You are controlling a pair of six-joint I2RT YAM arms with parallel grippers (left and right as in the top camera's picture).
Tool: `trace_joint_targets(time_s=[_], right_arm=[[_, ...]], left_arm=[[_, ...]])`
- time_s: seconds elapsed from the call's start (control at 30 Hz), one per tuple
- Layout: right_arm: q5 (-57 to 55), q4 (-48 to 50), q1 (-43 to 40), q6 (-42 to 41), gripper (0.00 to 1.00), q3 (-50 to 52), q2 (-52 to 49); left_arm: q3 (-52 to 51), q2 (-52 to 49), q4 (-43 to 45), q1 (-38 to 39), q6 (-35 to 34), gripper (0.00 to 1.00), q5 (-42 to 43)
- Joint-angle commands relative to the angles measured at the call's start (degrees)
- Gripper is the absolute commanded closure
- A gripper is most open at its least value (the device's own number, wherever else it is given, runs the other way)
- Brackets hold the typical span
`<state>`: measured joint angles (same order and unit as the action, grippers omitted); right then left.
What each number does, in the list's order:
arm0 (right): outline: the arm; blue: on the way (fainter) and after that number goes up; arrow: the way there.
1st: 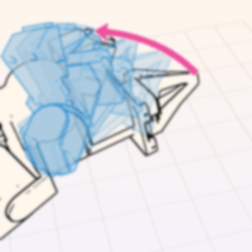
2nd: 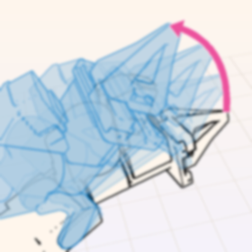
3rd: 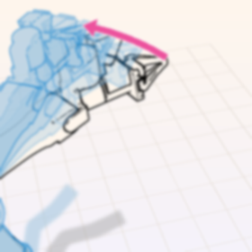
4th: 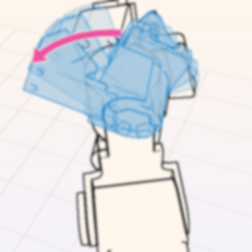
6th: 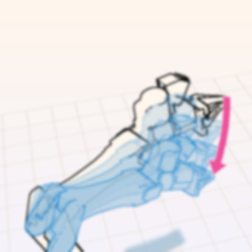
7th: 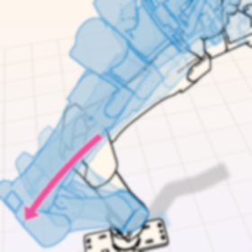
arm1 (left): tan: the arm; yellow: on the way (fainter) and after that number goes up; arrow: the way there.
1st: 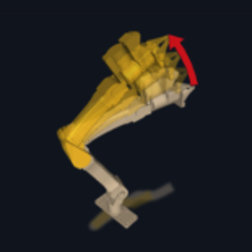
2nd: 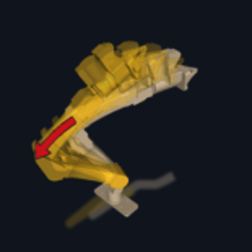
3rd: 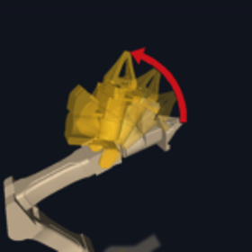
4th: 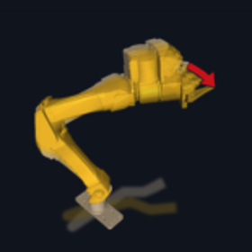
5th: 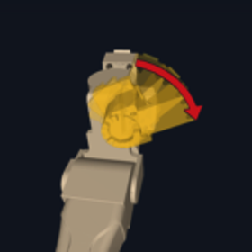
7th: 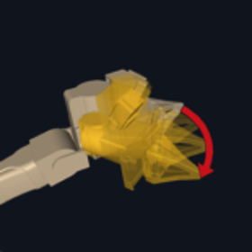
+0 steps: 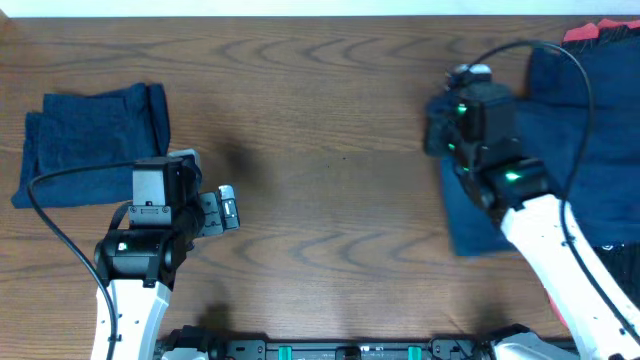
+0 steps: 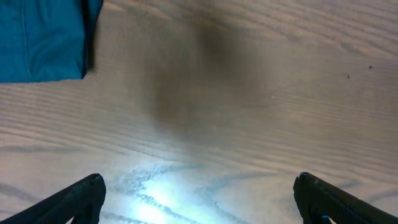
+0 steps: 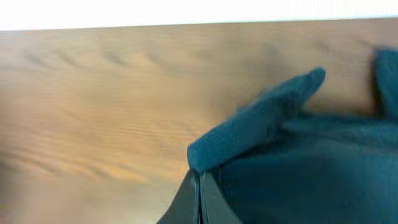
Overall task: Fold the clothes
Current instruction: 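Grasp the navy shorts with the right gripper and pull them left, then reach the left gripper to the shorts' near edge and grasp it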
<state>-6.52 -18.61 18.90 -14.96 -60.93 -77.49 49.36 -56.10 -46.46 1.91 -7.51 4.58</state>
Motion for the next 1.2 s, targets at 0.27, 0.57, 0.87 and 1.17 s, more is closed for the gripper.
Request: trace_joint_targets(time_s=[0.27, 0.57, 0.87, 1.17], right_arm=[[0.98, 20.79, 6.29, -3.89, 0.01, -0.52, -14.69], [-6.8, 1.6, -2.97, -3.87, 0.01, -0.52, -4.22], [-7.87, -21.59, -16.52, -3.63, 0.01, -0.52, 5.07], [-7.82, -28.06, -22.43, -3.69, 0.01, -0.5, 5.49]], left_arm=[[0.9, -0.02, 1.57, -0.24, -0.33, 0.02, 0.61], [0.87, -0.04, 3.78, -0.22, -0.35, 0.02, 3.8], [0.79, -6.58, 7.45, 2.71, -3.74, 0.0, 17.68], [0.79, -20.76, 14.84, 16.46, -12.9, 0.0, 20.31]])
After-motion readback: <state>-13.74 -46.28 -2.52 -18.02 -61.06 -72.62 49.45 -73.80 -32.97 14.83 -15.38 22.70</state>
